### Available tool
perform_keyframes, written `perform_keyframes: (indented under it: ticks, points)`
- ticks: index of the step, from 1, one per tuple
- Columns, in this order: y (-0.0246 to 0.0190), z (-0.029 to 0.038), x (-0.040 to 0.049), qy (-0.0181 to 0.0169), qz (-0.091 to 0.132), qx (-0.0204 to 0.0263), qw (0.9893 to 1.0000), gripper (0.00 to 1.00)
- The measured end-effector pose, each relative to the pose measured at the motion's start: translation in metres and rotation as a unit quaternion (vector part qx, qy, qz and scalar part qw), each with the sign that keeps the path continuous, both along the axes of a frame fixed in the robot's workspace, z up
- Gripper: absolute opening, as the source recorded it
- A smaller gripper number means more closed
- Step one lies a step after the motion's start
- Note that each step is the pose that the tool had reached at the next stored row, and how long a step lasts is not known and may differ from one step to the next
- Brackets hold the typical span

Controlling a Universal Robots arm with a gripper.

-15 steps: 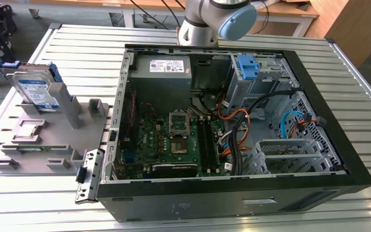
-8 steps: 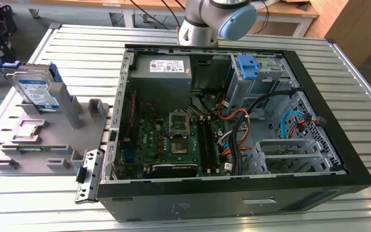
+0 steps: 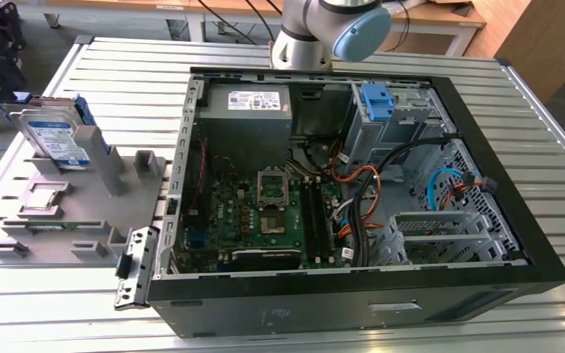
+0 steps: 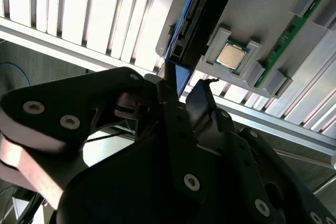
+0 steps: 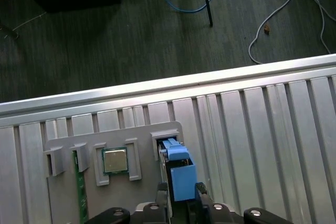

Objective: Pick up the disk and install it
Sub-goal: 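Pick up the disk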

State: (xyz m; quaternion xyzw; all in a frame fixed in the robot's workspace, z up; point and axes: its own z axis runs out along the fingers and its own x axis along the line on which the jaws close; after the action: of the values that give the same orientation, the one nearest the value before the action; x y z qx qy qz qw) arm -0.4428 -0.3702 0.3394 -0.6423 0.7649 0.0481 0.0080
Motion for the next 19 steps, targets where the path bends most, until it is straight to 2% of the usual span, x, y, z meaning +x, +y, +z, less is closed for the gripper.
perform_keyframes:
  ticks: [1,2,4,7,8,11,19]
  points:
    - [0.0,0.0,0.0,0.0,0.0,0.0,1.0,0.35]
    - [0.0,0.0,0.0,0.0,0.0,0.0,1.0,0.35]
    - [0.0,0.0,0.0,0.0,0.0,0.0,1.0,0.47]
    - [0.0,0.0,0.0,0.0,0.0,0.0,1.0,0.53]
    - [0.0,0.0,0.0,0.0,0.0,0.0,1.0,0.59]
    - [0.0,-0.0013,0.0,-0.0002,0.005,0.0001,1.0,0.59]
    - [0.0013,-0.0095,-0.0007,-0.0005,0.045,0.0003,0.999,0.59]
